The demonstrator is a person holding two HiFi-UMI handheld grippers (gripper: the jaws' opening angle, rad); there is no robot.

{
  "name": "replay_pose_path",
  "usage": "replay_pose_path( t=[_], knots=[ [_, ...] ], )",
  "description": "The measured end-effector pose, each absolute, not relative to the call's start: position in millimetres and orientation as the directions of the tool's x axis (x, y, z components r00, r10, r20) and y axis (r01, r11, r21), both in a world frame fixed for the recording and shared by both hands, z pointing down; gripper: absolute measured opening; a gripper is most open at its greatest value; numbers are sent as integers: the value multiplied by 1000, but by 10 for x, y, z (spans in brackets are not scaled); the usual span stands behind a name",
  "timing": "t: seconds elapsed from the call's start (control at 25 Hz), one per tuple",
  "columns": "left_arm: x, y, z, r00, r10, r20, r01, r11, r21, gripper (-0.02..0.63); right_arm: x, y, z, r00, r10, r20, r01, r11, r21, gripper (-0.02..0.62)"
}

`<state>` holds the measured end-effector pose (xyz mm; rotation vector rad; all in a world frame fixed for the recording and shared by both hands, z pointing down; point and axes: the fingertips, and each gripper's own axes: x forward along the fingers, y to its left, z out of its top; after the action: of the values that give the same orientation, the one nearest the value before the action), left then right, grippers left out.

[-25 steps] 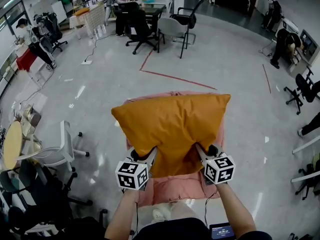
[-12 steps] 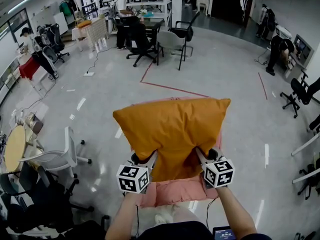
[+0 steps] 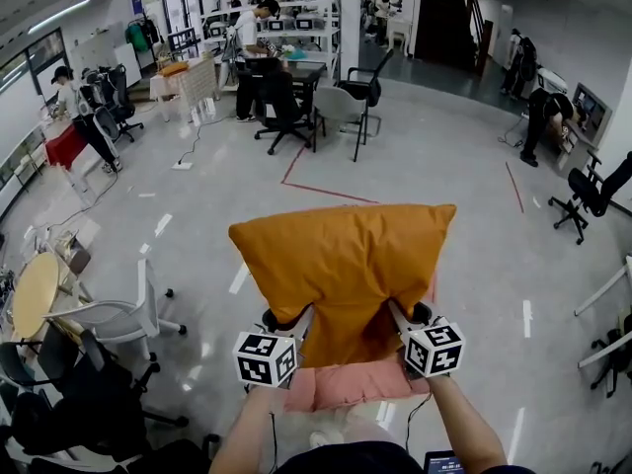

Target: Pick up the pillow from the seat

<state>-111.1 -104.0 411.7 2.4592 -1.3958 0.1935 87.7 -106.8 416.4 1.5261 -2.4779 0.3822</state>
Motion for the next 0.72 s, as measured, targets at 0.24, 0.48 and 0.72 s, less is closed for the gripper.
replay_pose_path(
  t=[0.24, 0.48, 0.72],
  knots=[
    [-1191, -745, 3941, 519, -821, 238, -854, -486, 186, 225, 800, -783, 3984, -442, -852, 280, -896, 432, -102, 130],
    [-1302, -421, 3843, 514, -830, 218, -857, -484, 177, 225, 687, -469, 3895, -443, -860, 255, -896, 432, -101, 132],
    [-1356, -180, 3691, 512, -837, 194, -858, -488, 158, 225, 635, -222, 3762, -442, -868, 225, -897, 430, -102, 132]
  ],
)
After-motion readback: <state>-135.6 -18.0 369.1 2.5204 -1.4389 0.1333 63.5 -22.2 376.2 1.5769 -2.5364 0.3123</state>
